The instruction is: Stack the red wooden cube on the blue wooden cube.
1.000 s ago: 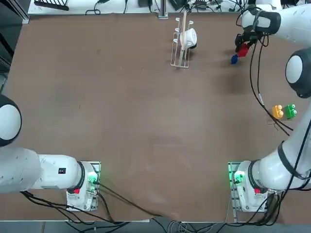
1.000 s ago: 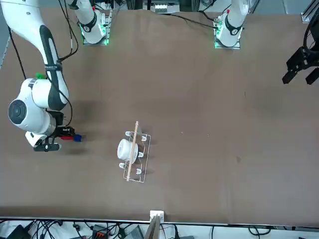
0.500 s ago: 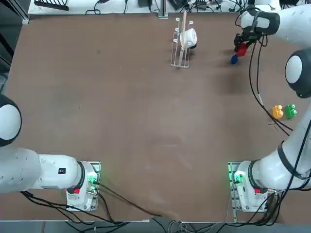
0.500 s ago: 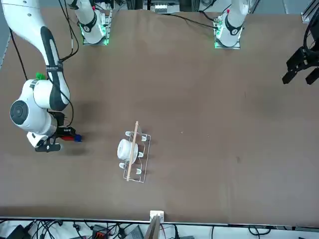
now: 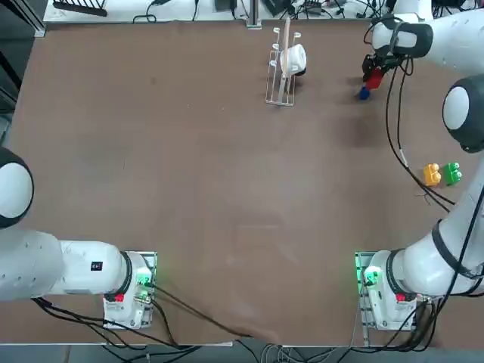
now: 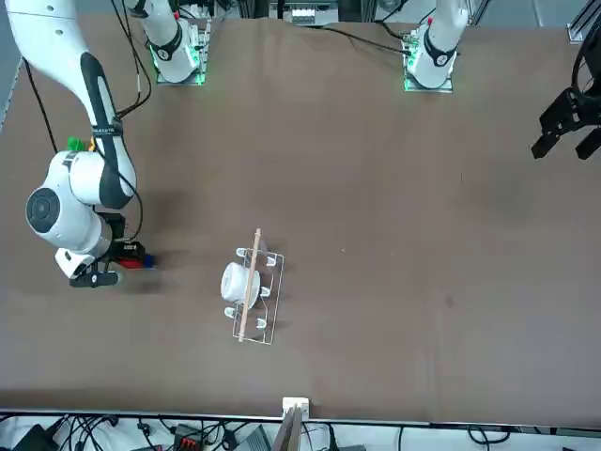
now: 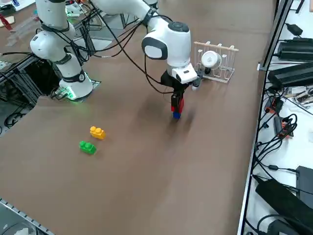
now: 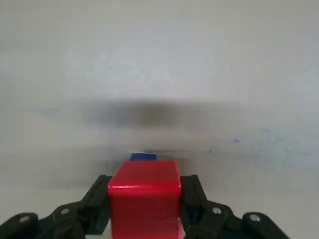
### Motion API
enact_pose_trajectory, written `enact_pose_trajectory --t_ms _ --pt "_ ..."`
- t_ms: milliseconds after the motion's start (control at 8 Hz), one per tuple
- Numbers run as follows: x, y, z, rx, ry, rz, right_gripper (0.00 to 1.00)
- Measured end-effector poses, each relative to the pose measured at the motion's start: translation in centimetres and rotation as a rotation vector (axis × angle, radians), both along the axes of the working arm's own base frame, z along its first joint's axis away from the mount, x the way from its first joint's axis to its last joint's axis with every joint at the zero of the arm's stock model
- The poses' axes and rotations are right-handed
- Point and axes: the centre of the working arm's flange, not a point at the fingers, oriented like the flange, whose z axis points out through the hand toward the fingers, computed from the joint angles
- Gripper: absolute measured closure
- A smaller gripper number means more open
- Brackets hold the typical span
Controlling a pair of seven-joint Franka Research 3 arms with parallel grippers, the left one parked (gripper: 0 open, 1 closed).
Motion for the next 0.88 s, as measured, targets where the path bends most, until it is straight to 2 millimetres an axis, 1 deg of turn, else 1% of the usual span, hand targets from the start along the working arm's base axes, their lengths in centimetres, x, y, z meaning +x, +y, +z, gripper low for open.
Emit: enact_pose_trajectory --t_ms 375,625,875 --pt "-0.15 0.09 -0.27 0.001 -0.002 0.002 0.3" --pt "-0.16 0.71 -0.32 0.013 -0.002 0.003 0.3" --pt "-0.17 0.91 -0.34 0.018 -0.002 0.002 0.3"
